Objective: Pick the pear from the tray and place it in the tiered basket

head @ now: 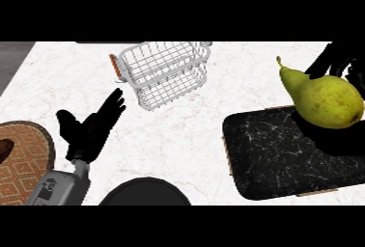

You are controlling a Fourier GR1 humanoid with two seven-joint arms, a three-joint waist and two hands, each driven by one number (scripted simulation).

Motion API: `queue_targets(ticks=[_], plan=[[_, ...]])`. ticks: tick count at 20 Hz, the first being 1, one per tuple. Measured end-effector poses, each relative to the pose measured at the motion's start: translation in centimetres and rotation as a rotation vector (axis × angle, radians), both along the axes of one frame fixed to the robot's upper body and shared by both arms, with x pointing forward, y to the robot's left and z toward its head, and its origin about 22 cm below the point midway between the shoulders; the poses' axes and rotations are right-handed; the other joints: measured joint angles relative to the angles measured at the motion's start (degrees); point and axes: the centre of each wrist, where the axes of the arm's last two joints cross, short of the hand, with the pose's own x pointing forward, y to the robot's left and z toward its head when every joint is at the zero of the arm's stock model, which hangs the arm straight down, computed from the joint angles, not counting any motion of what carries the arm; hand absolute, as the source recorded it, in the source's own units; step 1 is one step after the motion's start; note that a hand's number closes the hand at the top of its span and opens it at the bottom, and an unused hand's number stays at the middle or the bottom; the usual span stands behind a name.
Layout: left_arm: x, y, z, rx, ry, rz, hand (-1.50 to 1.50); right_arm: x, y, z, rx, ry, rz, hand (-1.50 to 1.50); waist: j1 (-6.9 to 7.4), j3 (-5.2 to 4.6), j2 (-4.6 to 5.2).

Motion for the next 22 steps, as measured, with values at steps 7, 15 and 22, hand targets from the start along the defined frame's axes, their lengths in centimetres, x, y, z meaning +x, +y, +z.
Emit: queue_targets(ticks=[7, 15, 22], plan=[[0.4, -0.6, 0.3, -0.002, -0.001, -0.013, 0.00, 2.9, 4.6, 5.4, -0.041, -0.027, 0.013, 1.50, 0.58, -0.02, 0.13], [0.3, -0.5, 0.1, -0.001, -0.003, -0.022, 0.00, 7.9, 10.5, 7.8, -0.002, 0.017, -0.005, 1.50, 1.10, -0.03, 0.34], [0.6, -0.8, 0.3, -0.002, -0.009, -0.025, 0.00, 12.5, 14.0, 6.3, 0.036, 0.046, -0.018, 1.50, 1.24, 0.00, 0.48]])
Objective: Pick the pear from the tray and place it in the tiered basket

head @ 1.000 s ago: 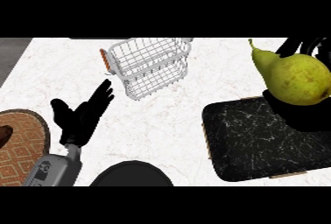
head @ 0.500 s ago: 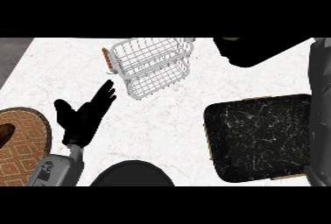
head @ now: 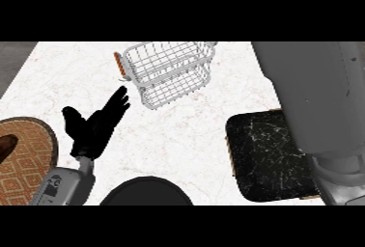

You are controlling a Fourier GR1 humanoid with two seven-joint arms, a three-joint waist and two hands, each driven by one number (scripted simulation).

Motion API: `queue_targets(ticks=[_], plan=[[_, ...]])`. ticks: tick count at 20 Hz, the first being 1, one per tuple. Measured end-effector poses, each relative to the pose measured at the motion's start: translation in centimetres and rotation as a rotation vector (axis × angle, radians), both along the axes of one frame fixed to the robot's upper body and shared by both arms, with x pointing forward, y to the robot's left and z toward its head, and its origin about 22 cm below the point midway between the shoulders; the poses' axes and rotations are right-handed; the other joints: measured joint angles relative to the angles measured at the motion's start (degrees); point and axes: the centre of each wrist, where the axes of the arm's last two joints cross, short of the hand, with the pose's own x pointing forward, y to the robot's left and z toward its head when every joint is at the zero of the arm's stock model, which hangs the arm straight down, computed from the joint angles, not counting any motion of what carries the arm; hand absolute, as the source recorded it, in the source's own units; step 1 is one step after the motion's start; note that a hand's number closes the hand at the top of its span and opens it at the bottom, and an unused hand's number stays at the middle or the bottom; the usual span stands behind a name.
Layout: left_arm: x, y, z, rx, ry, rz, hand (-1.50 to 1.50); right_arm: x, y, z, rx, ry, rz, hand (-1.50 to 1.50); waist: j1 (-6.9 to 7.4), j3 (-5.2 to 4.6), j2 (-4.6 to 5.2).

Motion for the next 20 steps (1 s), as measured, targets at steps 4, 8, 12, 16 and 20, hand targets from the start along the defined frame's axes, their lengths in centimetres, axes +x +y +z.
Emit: queue_targets(ticks=[4, 8, 12, 16, 20], plan=[[-0.4, -0.4, -0.6, 0.002, -0.002, -0.005, 0.00, 1.9, 2.3, -1.1, 0.033, 0.007, 0.013, 1.50, 0.32, 0.00, 0.09], [-0.3, -0.1, -0.5, 0.002, -0.001, -0.002, 0.00, 3.8, 3.8, -3.3, 0.054, 0.023, 0.032, 1.50, 0.50, -0.01, 0.18], [-0.5, -0.6, -0.3, 0.003, -0.006, -0.019, 0.00, 5.0, 5.2, -5.4, 0.121, 0.061, 0.034, 1.50, 1.32, -0.02, 0.37], [-0.2, -1.5, -0.2, 0.004, -0.015, -0.044, 0.00, 5.7, 5.4, -6.6, 0.282, 0.101, 0.064, -1.50, 2.81, -0.02, 0.72], [0.2, -1.7, 0.4, 0.008, -0.018, -0.061, 0.00, 6.2, 6.0, -7.8, 0.360, 0.115, 0.131, -1.50, 3.72, -0.04, 0.90]])
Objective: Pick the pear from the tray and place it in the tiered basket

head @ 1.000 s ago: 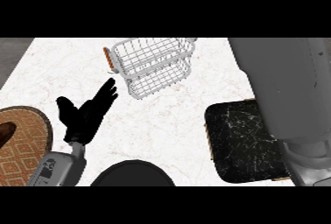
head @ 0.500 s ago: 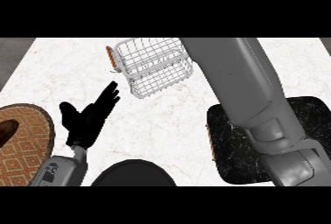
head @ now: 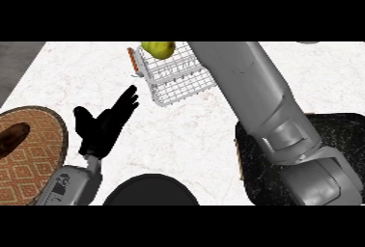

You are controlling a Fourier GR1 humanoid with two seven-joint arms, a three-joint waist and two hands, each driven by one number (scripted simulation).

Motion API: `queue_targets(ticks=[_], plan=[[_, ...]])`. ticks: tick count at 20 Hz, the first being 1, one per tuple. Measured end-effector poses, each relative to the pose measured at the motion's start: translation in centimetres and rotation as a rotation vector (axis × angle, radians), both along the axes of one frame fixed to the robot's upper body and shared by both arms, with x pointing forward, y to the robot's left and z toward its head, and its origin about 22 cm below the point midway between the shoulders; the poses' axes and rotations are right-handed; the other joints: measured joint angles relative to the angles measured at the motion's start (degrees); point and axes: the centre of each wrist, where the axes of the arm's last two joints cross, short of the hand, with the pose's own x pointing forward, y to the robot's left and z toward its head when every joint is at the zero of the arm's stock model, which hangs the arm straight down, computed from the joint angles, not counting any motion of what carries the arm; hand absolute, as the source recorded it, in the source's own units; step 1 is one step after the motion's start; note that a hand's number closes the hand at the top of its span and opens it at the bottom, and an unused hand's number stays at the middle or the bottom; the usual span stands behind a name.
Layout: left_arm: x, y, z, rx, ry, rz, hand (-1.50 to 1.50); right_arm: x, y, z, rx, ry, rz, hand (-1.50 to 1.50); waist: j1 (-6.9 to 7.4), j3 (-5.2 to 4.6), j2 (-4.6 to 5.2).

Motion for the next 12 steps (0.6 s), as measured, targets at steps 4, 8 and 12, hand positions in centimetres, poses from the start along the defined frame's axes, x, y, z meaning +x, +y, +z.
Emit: queue_targets(ticks=[4, 8, 12], plan=[[0.5, -0.9, 0.3, -0.001, -0.004, -0.009, 0.00, 0.1, 0.8, -0.6, 0.054, -0.039, 0.045, -1.50, 0.66, -0.02, 0.08], [0.7, -0.3, -0.3, -0.004, 0.001, -0.008, 0.00, 0.0, 1.6, -0.1, 0.123, -0.120, 0.032, -1.50, 0.47, -0.05, 0.04], [0.1, 0.1, -0.3, -0.003, 0.013, 0.005, 0.00, 0.0, 2.0, 0.6, 0.181, -0.173, -0.054, -1.50, -0.46, -0.03, -0.32]])
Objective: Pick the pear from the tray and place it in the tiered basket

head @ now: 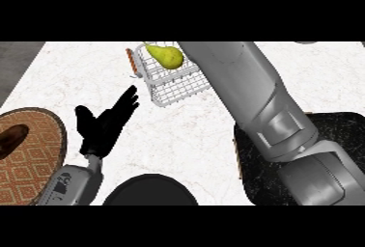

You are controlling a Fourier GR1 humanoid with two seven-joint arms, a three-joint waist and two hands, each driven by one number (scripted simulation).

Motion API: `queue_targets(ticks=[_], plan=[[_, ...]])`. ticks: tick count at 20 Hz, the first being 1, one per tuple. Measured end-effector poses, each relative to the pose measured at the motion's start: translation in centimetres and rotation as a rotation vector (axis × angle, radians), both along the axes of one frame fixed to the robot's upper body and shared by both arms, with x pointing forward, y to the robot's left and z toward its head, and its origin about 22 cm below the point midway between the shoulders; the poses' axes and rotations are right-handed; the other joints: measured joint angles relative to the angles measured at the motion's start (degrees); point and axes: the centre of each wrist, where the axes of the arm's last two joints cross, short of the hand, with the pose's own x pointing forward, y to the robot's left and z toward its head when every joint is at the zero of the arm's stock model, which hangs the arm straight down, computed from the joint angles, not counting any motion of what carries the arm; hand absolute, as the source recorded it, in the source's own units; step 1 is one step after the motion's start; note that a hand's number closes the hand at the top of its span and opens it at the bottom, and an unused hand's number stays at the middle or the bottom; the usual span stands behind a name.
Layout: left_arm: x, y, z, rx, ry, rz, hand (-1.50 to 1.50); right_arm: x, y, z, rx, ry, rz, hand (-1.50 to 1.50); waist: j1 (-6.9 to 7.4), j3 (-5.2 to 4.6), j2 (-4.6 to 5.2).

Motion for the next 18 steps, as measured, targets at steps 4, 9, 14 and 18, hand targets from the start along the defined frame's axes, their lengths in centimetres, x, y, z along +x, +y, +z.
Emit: queue_targets(ticks=[4, 9, 14, 18], plan=[[-0.3, 0.8, 0.0, 0.002, -0.002, 0.030, 0.00, 0.5, -0.8, 0.4, 0.100, 0.048, -0.091, -1.50, -1.51, 0.03, -0.28], [-0.7, 2.0, -0.4, 0.001, 0.006, 0.061, 0.00, 2.3, -6.1, 0.7, 0.110, 0.098, -0.169, -1.50, -3.53, 0.10, -0.76], [-1.2, 3.2, -0.4, -0.003, 0.011, 0.095, 0.00, 3.3, -14.2, -0.1, 0.073, 0.134, -0.134, -1.50, -5.23, 0.17, -1.24], [-1.4, 3.2, -0.4, -0.004, 0.021, 0.111, 0.00, 2.9, -20.7, 0.1, 0.018, 0.155, -0.071, -1.50, -6.26, 0.18, -1.50]])
